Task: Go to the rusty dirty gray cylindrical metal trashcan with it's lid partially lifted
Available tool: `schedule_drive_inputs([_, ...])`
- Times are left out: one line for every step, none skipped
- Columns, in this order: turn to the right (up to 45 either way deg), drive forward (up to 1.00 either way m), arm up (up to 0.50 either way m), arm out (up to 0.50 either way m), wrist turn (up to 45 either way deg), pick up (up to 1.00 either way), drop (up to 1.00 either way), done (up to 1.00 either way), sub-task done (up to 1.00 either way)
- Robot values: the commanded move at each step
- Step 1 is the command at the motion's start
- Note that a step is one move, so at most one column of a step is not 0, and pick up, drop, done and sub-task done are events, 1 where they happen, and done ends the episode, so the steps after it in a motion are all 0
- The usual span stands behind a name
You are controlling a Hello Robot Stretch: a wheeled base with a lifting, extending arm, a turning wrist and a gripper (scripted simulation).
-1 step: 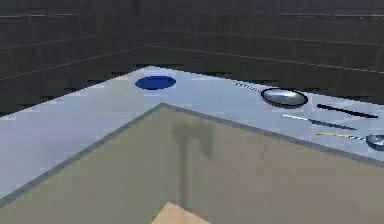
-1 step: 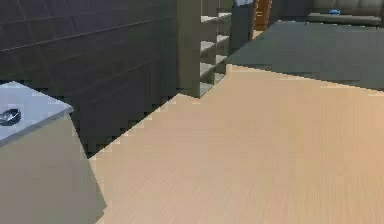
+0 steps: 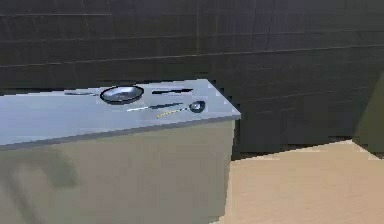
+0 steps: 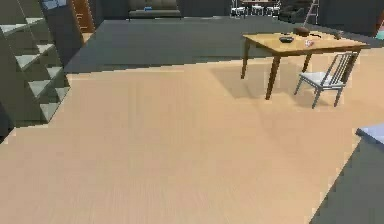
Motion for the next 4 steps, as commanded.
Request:
schedule_drive_inputs([45.0,0.0,0.0,0.0,0.0,0.0,0.0,0.0,0.0])
schedule_drive_inputs([45.0,0.0,0.0,0.0,0.0,0.0,0.0,0.0,0.0])
schedule_drive_inputs([15.0,0.0,0.0,0.0,0.0,0.0,0.0,0.0,0.0])
schedule_drive_inputs([0.0,0.75,0.0,0.0,0.0,0.0,0.0,0.0,0.0])
